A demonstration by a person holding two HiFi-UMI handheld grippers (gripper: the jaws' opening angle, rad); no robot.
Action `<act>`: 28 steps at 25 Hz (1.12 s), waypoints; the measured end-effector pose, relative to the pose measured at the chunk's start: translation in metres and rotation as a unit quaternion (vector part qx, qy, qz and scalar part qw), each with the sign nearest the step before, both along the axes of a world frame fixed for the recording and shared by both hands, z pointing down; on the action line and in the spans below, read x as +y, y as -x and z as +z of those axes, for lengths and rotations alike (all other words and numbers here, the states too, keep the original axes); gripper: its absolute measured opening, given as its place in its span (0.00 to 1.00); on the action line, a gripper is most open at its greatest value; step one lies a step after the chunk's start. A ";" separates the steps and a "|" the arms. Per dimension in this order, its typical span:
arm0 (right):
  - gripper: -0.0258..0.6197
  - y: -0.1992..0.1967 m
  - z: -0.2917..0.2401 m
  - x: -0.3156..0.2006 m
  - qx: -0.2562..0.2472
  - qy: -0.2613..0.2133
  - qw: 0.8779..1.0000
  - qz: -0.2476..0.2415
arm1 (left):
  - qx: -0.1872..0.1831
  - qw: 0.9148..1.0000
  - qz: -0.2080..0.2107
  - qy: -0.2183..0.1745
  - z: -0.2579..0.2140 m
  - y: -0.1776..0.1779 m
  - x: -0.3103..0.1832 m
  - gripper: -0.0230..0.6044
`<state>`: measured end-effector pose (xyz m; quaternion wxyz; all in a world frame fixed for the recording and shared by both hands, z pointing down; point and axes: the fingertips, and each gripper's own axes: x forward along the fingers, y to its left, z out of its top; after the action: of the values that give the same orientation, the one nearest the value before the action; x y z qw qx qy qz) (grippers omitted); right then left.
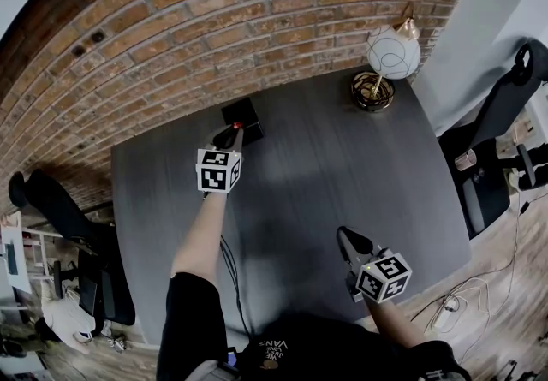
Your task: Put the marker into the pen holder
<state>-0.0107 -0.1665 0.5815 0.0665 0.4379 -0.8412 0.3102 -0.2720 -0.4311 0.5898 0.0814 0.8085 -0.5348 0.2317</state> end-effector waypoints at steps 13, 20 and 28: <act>0.04 -0.001 -0.009 0.003 -0.004 -0.010 1.000 0.001 | 0.002 1.000 0.016 0.009 -0.003 -0.009 0.008 0.22; 0.04 -0.002 -0.020 0.007 -0.009 -0.021 1.000 -0.006 | 0.002 1.000 0.008 0.007 -0.016 -0.008 0.017 0.28; 0.04 -0.003 -0.037 0.014 -0.014 -0.038 0.999 -0.020 | 0.007 1.000 0.000 -0.012 -0.042 -0.009 0.040 0.28</act>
<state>-0.0075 -0.1524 0.5449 0.0438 0.4187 -0.8618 0.2829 -0.2633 -0.3907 0.5483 0.0754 0.8109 -0.5372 0.2192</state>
